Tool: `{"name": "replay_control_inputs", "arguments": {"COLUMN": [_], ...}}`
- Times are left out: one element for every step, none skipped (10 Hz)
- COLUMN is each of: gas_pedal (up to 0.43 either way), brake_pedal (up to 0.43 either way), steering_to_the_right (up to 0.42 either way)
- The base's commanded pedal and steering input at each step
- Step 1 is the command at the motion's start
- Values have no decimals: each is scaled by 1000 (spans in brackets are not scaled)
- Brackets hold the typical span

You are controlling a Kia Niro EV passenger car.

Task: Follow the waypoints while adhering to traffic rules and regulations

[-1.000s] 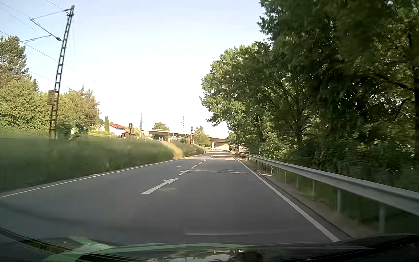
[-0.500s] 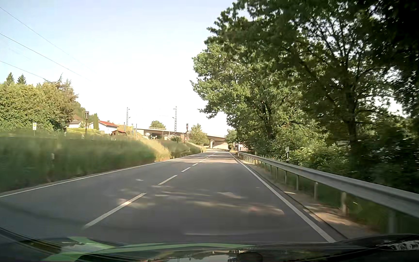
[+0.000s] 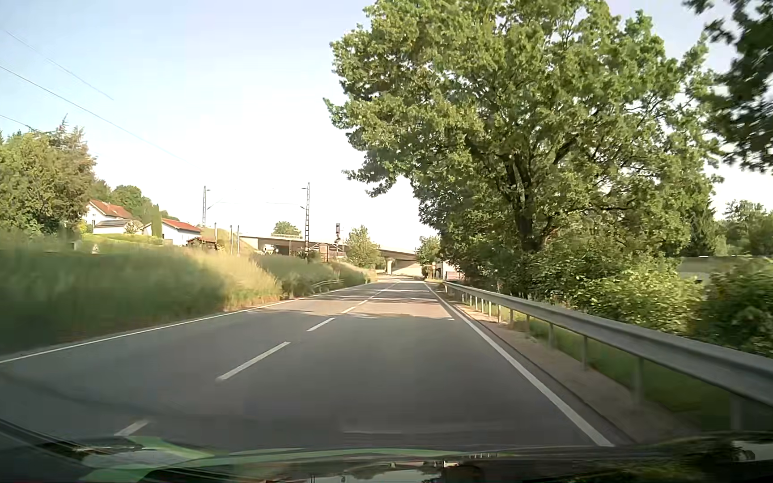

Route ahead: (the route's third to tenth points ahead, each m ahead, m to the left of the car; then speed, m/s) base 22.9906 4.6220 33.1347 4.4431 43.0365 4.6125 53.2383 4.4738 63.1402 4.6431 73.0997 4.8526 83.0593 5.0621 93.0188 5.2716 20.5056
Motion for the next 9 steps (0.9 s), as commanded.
{"name": "replay_control_inputs", "arguments": {"gas_pedal": [0,0,0,0,0,0,0,0,0], "brake_pedal": [0,0,0,0,0,0,0,0,0], "steering_to_the_right": [-1,-2,-1,-1,-1,-1,-1,-1,-1]}}
